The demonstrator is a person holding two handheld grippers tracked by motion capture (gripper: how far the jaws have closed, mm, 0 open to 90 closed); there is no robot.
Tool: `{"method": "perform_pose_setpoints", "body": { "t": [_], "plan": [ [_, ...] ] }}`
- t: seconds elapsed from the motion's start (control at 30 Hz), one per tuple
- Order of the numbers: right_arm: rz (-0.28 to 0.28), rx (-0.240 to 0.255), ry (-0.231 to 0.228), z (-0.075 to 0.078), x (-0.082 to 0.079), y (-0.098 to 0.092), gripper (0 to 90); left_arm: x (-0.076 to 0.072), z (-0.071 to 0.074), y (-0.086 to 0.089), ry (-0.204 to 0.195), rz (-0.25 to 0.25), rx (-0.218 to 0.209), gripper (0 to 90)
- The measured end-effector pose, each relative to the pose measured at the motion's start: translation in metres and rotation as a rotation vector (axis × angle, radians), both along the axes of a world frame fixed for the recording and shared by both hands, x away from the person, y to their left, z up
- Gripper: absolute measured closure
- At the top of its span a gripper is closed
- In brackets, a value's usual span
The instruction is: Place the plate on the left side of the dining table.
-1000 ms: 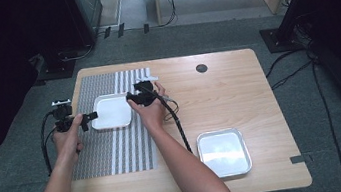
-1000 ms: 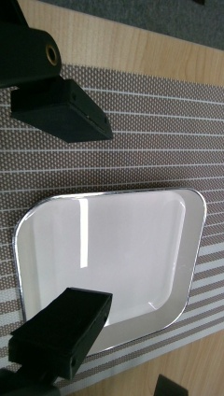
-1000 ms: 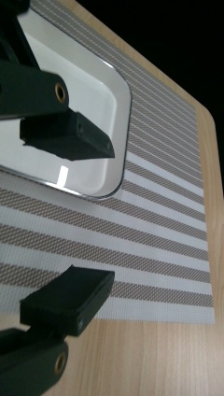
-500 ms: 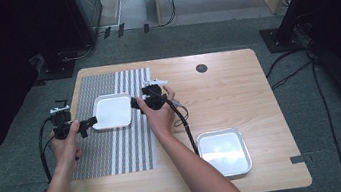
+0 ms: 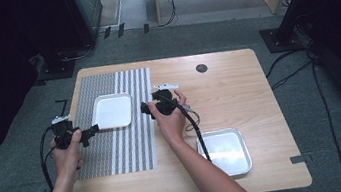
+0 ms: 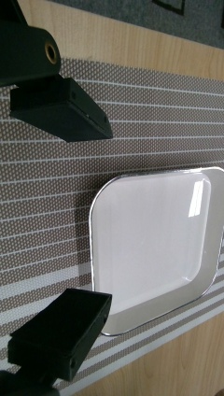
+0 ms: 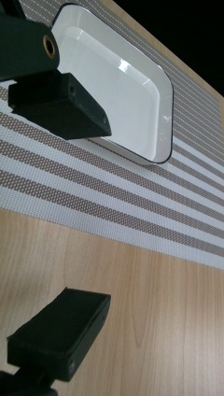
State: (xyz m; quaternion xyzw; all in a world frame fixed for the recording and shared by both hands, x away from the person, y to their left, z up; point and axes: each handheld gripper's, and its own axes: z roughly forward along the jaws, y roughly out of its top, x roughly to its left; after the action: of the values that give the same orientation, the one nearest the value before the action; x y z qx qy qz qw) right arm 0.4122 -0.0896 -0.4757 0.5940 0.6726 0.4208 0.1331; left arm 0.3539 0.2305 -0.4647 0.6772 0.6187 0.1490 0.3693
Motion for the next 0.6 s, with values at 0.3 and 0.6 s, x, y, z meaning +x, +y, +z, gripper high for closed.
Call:
{"method": "perform_pose_setpoints", "body": {
  "t": [0.3, 0.6],
  "plan": [
    [0.013, 0.027, -0.006, 0.009, -0.015, -0.017, 17.1, -0.017, 0.003, -0.002, -0.032, 0.001, 0.008, 17.5],
    [0.015, 0.01, -0.042, 0.019, -0.03, -0.038, 17.3, -0.038, 0.004, -0.002, -0.056, -0.01, 0.008, 17.7]
  ]
}}
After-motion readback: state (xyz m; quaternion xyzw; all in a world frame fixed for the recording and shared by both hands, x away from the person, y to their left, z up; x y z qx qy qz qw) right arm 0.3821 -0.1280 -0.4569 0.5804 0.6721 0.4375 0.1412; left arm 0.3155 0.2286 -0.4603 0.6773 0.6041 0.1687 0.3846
